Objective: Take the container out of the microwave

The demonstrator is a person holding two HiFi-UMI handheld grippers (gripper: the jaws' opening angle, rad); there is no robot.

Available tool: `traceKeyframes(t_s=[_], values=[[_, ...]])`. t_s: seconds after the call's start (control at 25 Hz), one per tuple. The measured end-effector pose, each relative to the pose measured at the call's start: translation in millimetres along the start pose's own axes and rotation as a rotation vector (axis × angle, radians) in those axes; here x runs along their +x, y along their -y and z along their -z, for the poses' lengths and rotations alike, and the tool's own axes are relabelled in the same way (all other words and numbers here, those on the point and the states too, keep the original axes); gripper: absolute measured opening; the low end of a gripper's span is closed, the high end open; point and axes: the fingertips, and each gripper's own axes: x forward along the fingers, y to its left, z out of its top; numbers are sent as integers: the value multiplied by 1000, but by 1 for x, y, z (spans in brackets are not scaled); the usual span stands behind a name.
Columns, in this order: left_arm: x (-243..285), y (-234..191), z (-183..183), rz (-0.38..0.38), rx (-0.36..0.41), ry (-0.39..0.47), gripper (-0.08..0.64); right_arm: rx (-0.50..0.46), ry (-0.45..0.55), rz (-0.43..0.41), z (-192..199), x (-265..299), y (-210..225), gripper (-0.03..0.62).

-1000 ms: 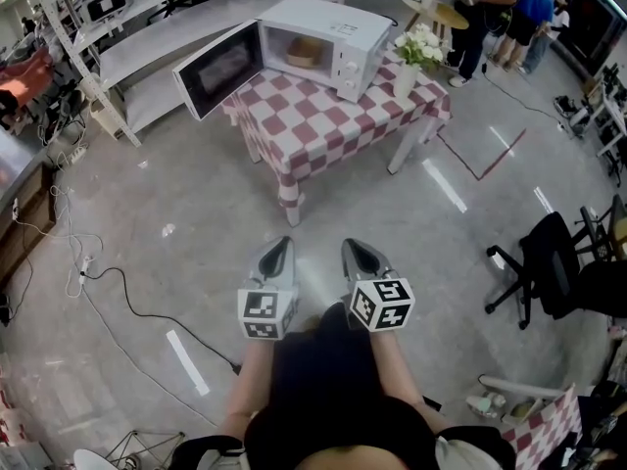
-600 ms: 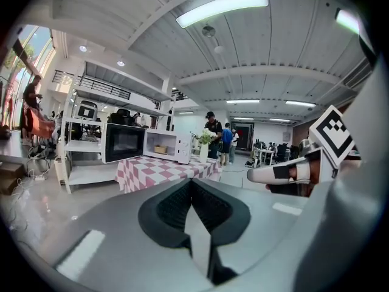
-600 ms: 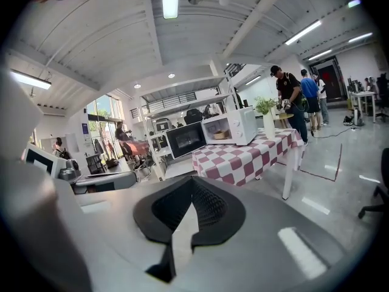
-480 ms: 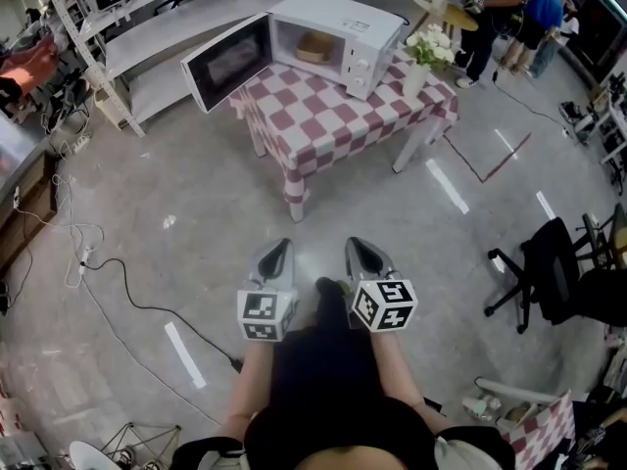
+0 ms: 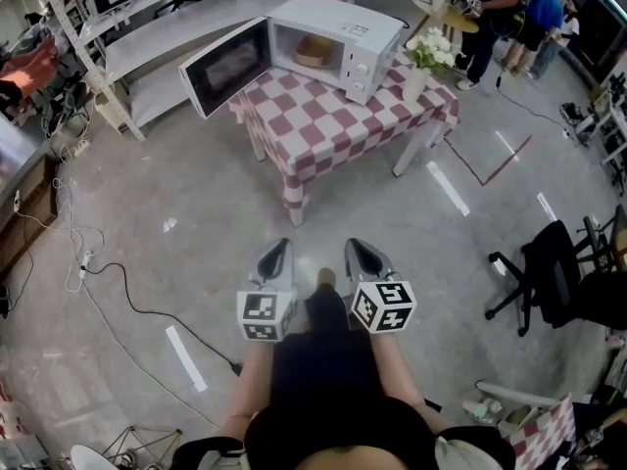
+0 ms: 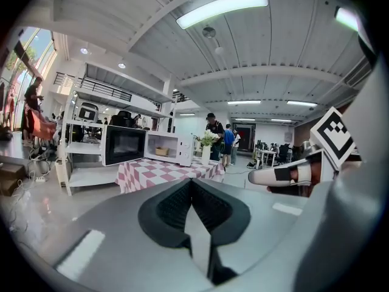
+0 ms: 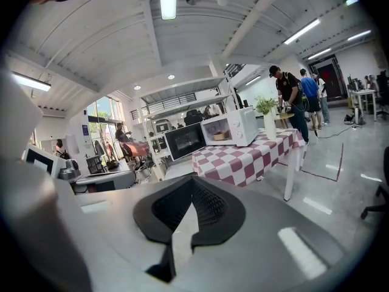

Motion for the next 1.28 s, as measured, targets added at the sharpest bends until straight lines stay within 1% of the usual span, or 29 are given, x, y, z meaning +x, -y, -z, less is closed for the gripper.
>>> traceKeyframes(t_s=[0.2,0.52,0.68,0.96,1.28], values=[[23,-4,-9,1,9,1,9,-25,18,21,-16,15,14,0],[54,-12,-19,-4,25,1,9,-20,23,3,-35,43,28,0],[66,-25,-20,-29,7,-5,9,-24,10,-3,-39,54,33,0],[91,-29,-21,-29,12,-15,9,-17,-8,0,-45,74,49,0],[120,-35,-23,-31,12,-30,9,-16,-37,-19,-50,100,62,0]])
